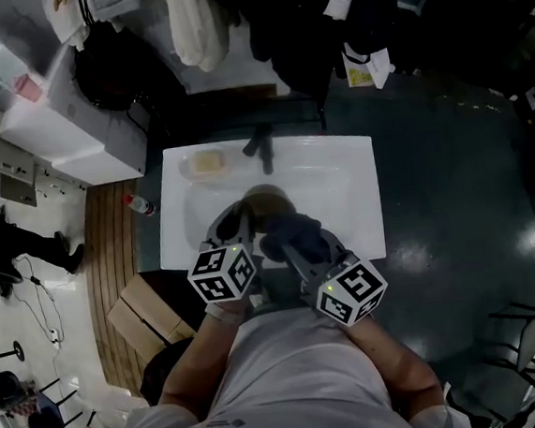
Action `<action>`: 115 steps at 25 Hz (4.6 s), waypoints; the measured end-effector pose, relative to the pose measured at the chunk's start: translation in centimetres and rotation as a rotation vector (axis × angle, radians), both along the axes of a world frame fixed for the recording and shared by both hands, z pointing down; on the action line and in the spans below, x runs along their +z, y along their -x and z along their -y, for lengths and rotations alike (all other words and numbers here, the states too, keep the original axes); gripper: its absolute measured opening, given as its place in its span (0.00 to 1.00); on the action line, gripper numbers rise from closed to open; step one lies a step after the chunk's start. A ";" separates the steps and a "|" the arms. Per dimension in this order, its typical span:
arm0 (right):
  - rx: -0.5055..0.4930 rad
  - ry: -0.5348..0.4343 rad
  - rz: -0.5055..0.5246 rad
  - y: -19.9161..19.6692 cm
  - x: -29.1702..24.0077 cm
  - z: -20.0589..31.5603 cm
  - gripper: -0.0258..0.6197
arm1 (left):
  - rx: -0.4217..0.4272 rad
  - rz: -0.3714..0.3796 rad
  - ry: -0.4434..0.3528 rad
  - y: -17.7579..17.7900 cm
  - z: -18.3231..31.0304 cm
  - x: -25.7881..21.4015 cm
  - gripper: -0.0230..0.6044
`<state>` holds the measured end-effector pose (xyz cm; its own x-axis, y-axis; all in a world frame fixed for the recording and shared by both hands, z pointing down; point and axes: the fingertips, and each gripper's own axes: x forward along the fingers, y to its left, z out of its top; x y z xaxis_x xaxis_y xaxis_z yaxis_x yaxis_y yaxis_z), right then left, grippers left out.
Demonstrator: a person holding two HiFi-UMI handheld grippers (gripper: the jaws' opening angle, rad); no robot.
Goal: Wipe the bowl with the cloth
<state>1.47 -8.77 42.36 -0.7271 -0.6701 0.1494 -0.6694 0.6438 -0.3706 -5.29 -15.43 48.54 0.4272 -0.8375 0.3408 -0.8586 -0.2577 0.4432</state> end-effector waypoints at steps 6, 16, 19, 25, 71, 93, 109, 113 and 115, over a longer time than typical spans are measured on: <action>0.080 0.036 0.039 -1.7 0.4 1.7 0.14 | 0.075 0.022 -0.022 -2.9 -1.3 -0.5 0.07; 0.213 0.149 0.119 -4.0 1.8 3.8 0.14 | 0.122 0.032 -0.020 -5.0 -2.4 -0.8 0.08; 0.255 0.170 0.088 -4.6 2.3 4.1 0.14 | 0.138 0.046 -0.023 -5.7 -2.8 -1.0 0.11; 0.322 0.179 -0.024 -5.5 3.9 4.3 0.14 | 0.189 0.134 -0.066 -7.7 -3.9 -1.6 0.13; -0.557 -0.754 -1.506 -0.9 8.6 -0.7 0.13 | 0.246 0.142 -0.023 -6.5 -4.7 -2.0 0.14; 0.170 0.070 -0.267 -4.0 3.8 2.9 0.13 | 0.279 0.167 -0.096 -7.3 -6.0 -3.2 0.16; 0.353 0.640 1.129 -5.7 4.6 2.7 0.13 | 0.252 0.219 -0.145 -6.2 -5.6 -3.3 0.15; 0.312 0.656 1.227 -5.4 4.2 2.6 0.13 | 0.235 0.224 -0.151 -5.8 -5.3 -3.3 0.14; 0.282 0.649 1.229 -5.2 3.8 2.5 0.13 | 0.216 0.228 -0.156 -5.5 -5.0 -3.3 0.12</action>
<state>6.63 -11.27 46.20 -0.4729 -0.8702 -0.1381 0.2158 0.0375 -0.9757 0.19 -10.46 45.21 0.5278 -0.7855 0.3231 -0.8493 -0.4935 0.1876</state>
